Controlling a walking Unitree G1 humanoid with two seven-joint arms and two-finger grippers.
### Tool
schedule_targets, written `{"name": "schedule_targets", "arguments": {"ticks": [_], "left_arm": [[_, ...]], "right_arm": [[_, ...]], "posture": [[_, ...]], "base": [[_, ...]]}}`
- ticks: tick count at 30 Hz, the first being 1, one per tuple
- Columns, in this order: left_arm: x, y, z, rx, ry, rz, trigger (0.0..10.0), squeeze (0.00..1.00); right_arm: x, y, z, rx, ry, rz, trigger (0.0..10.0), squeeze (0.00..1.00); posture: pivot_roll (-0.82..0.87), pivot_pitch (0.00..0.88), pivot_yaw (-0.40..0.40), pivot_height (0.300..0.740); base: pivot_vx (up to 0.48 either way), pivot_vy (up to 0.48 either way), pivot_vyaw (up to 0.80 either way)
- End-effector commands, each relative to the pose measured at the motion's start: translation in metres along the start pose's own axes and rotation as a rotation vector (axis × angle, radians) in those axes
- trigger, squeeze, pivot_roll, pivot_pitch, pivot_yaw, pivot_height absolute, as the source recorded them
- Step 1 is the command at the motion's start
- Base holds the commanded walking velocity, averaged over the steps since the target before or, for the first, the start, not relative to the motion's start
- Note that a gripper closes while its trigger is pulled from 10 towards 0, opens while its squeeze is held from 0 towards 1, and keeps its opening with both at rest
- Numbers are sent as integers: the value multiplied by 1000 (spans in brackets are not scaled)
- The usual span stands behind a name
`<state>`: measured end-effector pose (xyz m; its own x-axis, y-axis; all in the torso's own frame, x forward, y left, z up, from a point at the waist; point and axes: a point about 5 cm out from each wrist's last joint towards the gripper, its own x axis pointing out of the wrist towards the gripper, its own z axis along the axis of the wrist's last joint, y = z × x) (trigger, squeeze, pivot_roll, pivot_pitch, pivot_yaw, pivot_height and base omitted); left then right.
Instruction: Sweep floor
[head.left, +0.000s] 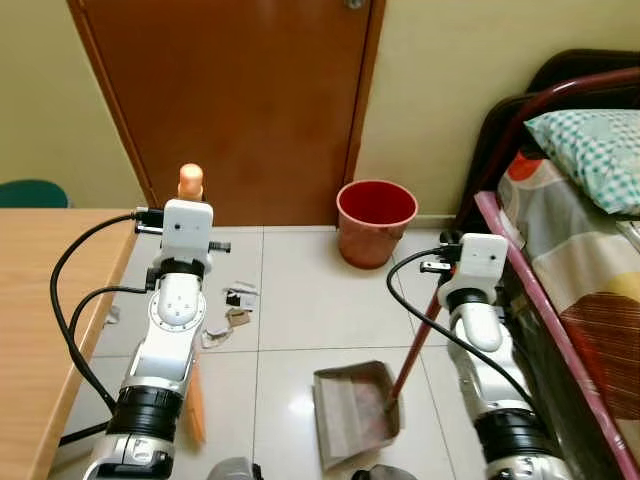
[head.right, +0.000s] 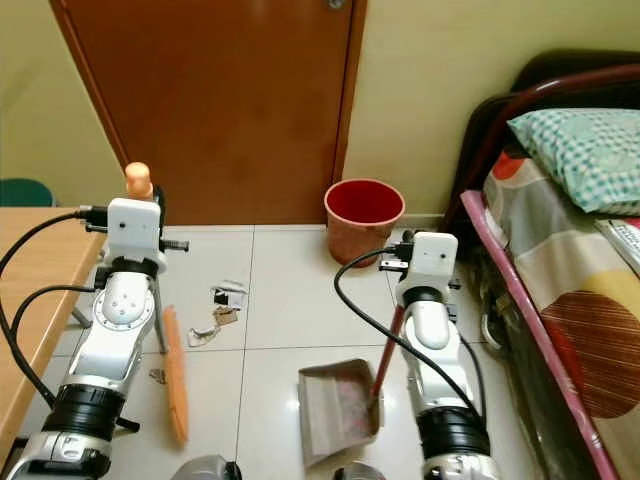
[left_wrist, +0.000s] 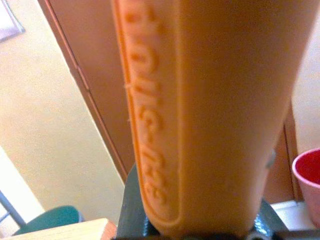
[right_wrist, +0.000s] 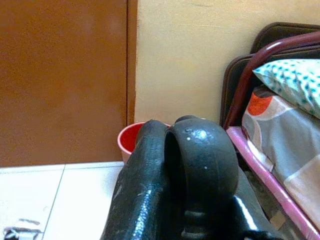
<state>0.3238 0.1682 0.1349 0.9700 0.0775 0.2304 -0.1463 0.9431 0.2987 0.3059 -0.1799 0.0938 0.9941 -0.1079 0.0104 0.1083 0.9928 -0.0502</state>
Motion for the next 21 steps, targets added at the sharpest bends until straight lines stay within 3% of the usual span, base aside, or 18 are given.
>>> {"name": "schedule_targets", "arguments": {"ticks": [1,6,12,21], "left_arm": [[10,9,12,26,-77,36,10000,0],[17,14,8,34,-78,54,10000,0],[32,16,13,48,-102,60,10000,0],[47,20,2,76,-43,82,10000,0]], "right_arm": [[1,-10,13,-5,-43,-12,10000,0],[-7,-27,13,-29,-36,-43,10000,0],[-15,-32,18,-40,-36,-37,10000,0],[-35,-50,28,-80,-6,-41,10000,0]], "posture": [[-54,74,-39,740],[-97,111,-47,740],[-139,135,-53,740],[-218,209,-81,740]], "base": [[0,0,0],[0,0,0],[0,0,0],[0,0,0]]}}
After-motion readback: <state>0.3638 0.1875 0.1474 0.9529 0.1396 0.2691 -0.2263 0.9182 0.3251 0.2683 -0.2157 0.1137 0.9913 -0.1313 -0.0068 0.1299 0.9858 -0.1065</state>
